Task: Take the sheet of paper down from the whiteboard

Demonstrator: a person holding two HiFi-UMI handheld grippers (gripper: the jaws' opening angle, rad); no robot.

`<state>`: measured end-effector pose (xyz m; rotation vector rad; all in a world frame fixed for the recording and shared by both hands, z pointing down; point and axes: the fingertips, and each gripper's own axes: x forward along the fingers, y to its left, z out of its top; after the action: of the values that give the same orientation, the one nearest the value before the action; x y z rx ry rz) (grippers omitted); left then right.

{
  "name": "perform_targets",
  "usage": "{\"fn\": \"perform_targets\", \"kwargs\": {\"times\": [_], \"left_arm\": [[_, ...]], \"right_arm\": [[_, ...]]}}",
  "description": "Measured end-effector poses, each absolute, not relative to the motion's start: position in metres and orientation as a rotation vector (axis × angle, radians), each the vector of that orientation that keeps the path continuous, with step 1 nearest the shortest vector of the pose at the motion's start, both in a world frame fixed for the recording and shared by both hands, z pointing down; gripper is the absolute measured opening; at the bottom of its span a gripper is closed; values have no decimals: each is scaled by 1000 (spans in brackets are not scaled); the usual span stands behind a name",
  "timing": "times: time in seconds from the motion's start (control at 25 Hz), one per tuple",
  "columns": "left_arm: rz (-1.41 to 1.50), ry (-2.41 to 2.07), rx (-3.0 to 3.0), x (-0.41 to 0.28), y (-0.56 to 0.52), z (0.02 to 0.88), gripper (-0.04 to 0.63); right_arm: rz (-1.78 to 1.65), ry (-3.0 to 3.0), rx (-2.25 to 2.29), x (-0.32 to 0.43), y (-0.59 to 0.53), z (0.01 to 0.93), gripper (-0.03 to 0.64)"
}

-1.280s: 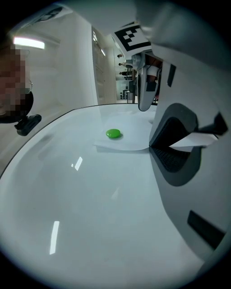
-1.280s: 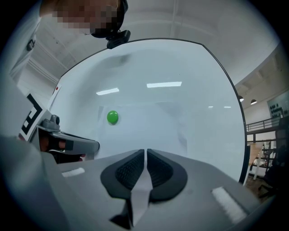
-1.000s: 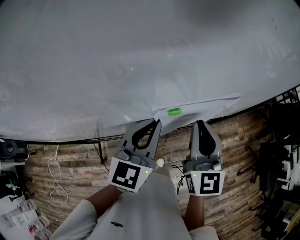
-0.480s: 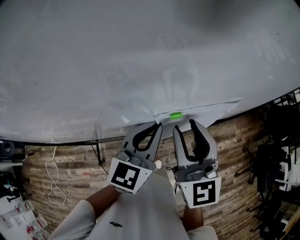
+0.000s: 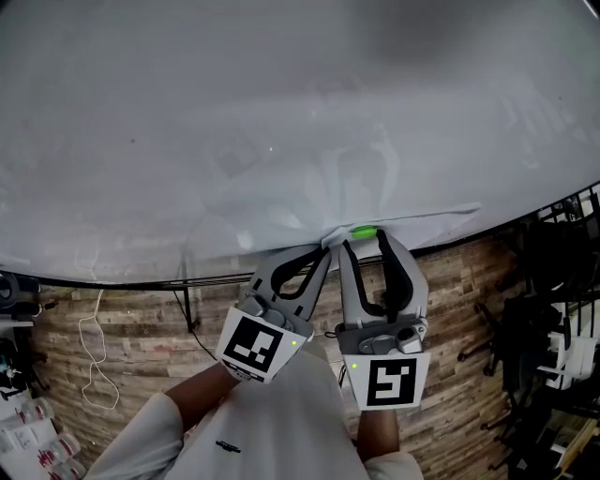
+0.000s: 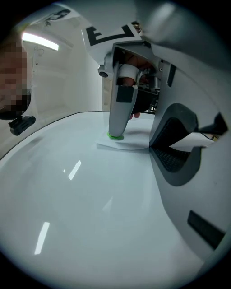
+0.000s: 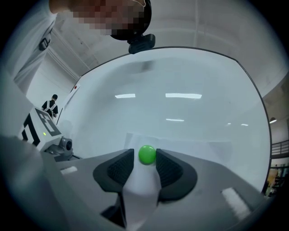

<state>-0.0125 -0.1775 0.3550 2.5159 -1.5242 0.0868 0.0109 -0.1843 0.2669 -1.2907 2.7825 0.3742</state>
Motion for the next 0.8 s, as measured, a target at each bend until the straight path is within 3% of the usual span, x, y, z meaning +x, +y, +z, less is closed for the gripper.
{"fn": "perform_targets", "kwargs": {"times": [0.8], "left_arm": [[36,-1445,2603,-25,-158,346,6]], "right_arm": [[366,2748,-1510,7,-174,274,129]]}}
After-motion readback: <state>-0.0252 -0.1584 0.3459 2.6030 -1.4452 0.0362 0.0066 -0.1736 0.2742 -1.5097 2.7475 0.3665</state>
